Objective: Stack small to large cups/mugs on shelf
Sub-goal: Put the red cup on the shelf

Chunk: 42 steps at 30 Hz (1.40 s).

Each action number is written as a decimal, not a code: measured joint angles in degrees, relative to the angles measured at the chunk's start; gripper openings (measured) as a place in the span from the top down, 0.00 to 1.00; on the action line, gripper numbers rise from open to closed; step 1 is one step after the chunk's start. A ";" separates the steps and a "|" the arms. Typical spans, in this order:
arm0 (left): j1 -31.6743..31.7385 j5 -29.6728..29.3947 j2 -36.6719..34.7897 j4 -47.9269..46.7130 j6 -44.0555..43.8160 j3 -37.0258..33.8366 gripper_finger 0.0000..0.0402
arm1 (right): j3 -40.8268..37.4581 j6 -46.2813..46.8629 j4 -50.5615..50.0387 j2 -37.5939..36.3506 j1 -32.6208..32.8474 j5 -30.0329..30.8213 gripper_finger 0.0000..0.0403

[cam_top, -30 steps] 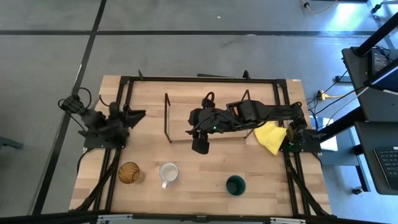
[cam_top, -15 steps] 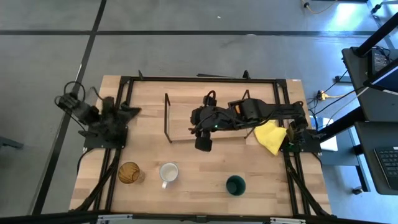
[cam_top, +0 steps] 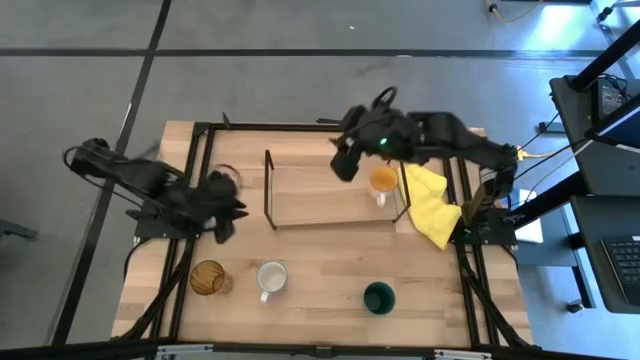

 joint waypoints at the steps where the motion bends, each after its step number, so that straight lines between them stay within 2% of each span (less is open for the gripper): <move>1: 1.08 2.02 2.16 -2.27 -0.41 0.40 0.75 | 0.00 0.77 0.16 -0.53 -0.67 -0.05 0.50; 7: 5.09 8.16 11.24 1.10 1.32 0.64 0.75 | 0.00 4.24 0.11 -1.41 -3.12 0.67 0.50; 12: 4.85 12.69 15.56 4.87 0.97 0.64 0.75 | -0.02 4.60 -1.59 -1.41 -2.95 0.28 0.50; 15: 3.24 14.39 16.80 5.22 -3.38 0.64 0.75 | -0.02 4.59 -3.12 -1.44 -2.60 -0.28 0.50; 20: -0.82 15.20 17.37 8.82 -13.04 0.64 0.75 | -0.04 4.54 -7.09 -2.00 -2.07 -1.45 0.50; 25: -4.20 15.28 17.37 12.46 -17.35 0.64 0.75 | -0.04 4.47 -9.78 -2.62 -1.65 -2.76 0.50; 33: -8.01 12.26 22.25 13.18 -13.64 0.64 0.75 | -0.04 3.06 -10.69 -3.67 -1.67 -2.94 0.50; 39: -6.88 17.50 25.10 14.41 -15.49 0.64 0.75 | -0.04 2.95 -11.75 -3.72 -1.67 -2.96 0.50; 42: -6.12 17.87 25.19 14.56 -15.54 0.64 0.75 | -0.04 2.81 -11.87 -3.72 -1.67 -2.96 0.50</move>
